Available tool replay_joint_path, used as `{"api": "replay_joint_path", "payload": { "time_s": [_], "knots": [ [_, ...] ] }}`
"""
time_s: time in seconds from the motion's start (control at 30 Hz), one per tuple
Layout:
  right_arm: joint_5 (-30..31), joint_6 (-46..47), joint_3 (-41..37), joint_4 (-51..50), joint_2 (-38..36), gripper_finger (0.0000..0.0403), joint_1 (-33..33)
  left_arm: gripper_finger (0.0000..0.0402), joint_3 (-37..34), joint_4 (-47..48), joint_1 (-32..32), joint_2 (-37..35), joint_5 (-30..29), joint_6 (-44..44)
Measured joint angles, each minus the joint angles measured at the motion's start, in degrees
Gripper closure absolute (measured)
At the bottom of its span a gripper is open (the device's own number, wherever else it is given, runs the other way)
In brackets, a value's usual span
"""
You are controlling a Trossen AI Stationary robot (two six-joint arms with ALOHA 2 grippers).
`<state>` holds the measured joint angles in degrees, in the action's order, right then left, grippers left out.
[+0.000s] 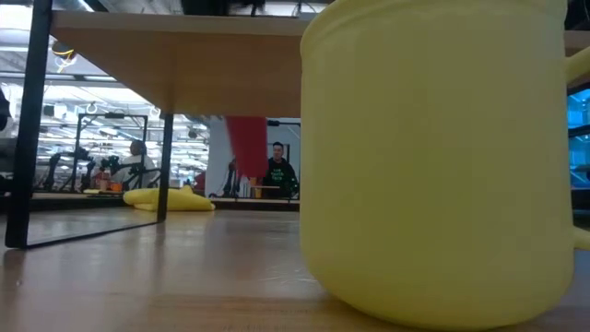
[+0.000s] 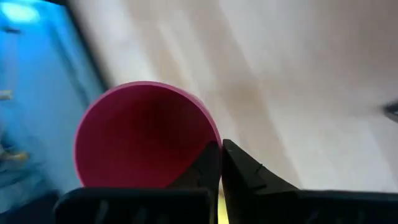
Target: Stack small to large cups/mugs on shelf
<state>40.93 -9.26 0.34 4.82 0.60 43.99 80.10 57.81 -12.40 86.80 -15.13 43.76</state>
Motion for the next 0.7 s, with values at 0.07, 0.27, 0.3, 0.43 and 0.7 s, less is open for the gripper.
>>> {"api": "replay_joint_path", "payload": {
  "time_s": [0.07, 0.27, 0.3, 0.43, 0.7],
  "knots": [
    [0.0, 0.0, 0.0, 0.0, 0.0, 0.0307, 0.0, 0.04, 4.8, 2.7, 1.0, 0.0, 0.2, -1.5],
    [0.0, 0.0, 0.0, 0.0, 0.0, 0.0307, 0.0, 0.0401, 17.9, 7.3, 6.5, 0.3, 5.8, -7.5],
    [0.0, 0.0, 0.0, 0.0, 0.0, 0.0307, 0.0, 0.0401, 19.0, 7.3, 7.6, 0.3, 8.9, -8.5],
    [0.0, 0.0, 0.0, 0.0, 0.0, 0.0307, 0.0, 0.0401, 20.4, 3.7, 14.2, 0.3, 12.5, -12.2],
    [0.0, 0.0, 0.0, 0.1, 0.0, 0.0307, 0.0, 0.0401, 20.4, 5.9, 24.5, 5.4, 8.3, -13.7]
  ]
}}
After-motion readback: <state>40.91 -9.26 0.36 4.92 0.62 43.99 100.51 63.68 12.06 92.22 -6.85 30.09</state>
